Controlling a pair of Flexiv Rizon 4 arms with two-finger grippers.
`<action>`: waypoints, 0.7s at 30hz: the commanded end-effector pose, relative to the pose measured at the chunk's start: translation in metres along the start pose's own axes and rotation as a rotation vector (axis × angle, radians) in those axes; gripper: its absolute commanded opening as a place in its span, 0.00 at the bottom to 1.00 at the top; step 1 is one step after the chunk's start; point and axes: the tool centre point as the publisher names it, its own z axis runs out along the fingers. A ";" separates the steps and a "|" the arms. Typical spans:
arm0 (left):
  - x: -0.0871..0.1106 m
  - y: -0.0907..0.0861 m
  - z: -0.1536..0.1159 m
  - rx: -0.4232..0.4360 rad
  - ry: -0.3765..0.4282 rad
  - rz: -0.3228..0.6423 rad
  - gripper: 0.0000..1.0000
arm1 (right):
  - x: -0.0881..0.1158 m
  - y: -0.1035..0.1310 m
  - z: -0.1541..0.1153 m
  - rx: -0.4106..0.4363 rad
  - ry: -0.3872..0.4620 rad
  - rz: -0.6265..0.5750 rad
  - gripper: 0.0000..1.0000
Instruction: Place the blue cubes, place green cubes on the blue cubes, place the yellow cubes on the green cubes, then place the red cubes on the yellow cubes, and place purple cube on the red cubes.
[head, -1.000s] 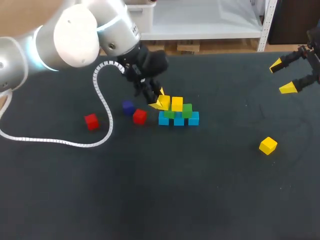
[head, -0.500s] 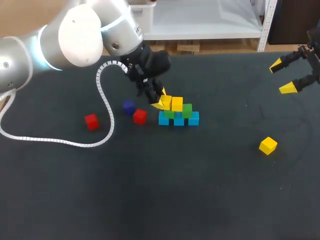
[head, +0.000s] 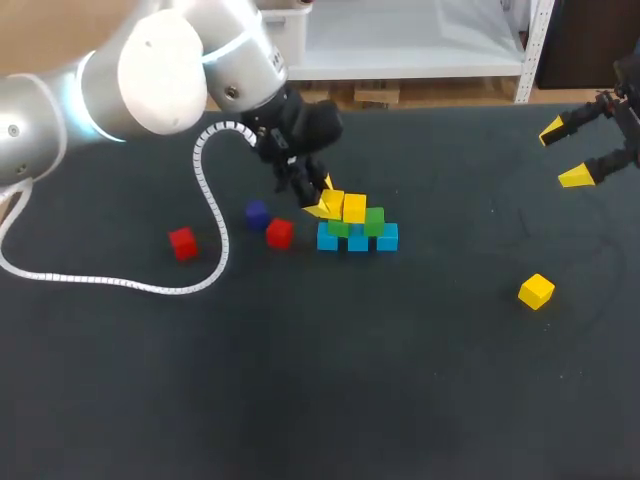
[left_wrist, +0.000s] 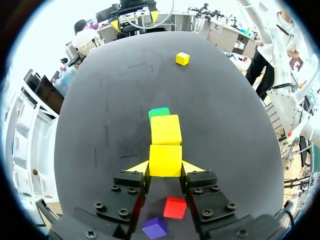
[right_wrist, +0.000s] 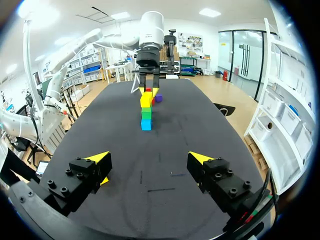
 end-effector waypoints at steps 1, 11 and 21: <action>0.000 0.000 0.000 0.000 0.001 0.001 0.00 | 0.000 0.000 0.000 0.000 -0.001 -0.001 1.00; 0.001 -0.001 0.000 -0.001 -0.002 0.000 0.00 | 0.000 0.000 0.000 0.000 -0.001 -0.001 1.00; 0.000 -0.001 -0.001 -0.002 0.009 0.000 0.00 | 0.000 0.000 0.000 0.000 -0.001 -0.001 1.00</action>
